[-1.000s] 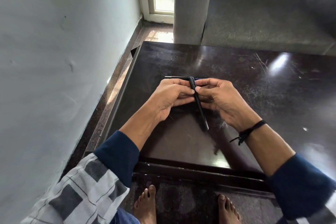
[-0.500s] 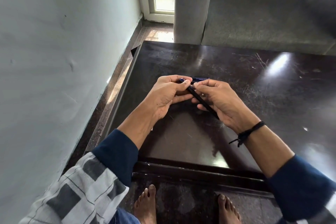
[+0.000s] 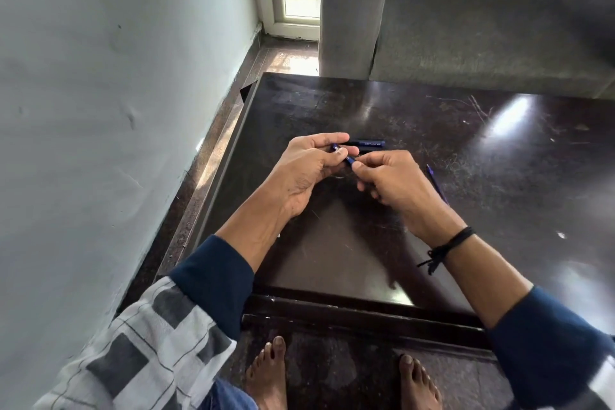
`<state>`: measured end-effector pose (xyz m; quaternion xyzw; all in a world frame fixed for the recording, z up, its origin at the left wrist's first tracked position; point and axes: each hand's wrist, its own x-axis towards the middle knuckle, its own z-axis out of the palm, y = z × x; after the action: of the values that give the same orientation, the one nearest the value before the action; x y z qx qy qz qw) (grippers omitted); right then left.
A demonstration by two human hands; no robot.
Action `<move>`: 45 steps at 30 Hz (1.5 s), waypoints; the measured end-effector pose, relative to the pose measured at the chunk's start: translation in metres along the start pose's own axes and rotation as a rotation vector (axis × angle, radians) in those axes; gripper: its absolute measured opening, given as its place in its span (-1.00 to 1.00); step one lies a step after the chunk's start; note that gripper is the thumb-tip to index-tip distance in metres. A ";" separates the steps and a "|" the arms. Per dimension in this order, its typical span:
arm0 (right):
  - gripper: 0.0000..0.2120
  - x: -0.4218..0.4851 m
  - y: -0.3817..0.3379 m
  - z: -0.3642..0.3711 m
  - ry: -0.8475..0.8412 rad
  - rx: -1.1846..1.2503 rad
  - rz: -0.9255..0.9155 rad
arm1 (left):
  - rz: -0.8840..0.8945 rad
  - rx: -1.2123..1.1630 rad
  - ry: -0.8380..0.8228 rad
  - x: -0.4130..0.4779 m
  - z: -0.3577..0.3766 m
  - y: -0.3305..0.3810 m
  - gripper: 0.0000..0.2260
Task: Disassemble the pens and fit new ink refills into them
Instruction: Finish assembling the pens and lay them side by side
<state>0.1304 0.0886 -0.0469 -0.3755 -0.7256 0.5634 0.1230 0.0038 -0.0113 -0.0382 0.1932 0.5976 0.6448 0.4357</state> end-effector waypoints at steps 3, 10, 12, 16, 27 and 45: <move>-0.84 -0.001 0.004 0.004 0.113 -0.170 -0.130 | 0.010 -0.027 0.065 0.001 0.003 -0.003 -0.78; -0.80 -0.009 -0.001 0.005 0.222 -0.437 -0.273 | -0.018 -0.056 0.090 0.000 0.007 -0.007 -0.93; -0.78 -0.011 -0.001 0.006 0.238 -0.477 -0.289 | -0.016 -0.053 0.088 0.000 0.008 -0.006 -0.92; -0.73 -0.012 0.000 0.010 0.270 -0.575 -0.303 | -0.006 -0.056 0.086 -0.001 0.008 -0.006 -0.92; -0.72 -0.007 -0.004 0.005 0.091 -0.558 -0.199 | 0.039 -0.040 0.139 0.004 0.000 -0.004 -0.89; -0.80 0.003 -0.001 -0.011 0.307 -0.409 -0.162 | 0.035 1.193 0.229 0.005 -0.003 -0.010 -0.59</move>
<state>0.1343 0.0988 -0.0429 -0.4145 -0.8249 0.3296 0.1979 0.0017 -0.0100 -0.0493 0.3432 0.8958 0.2222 0.1745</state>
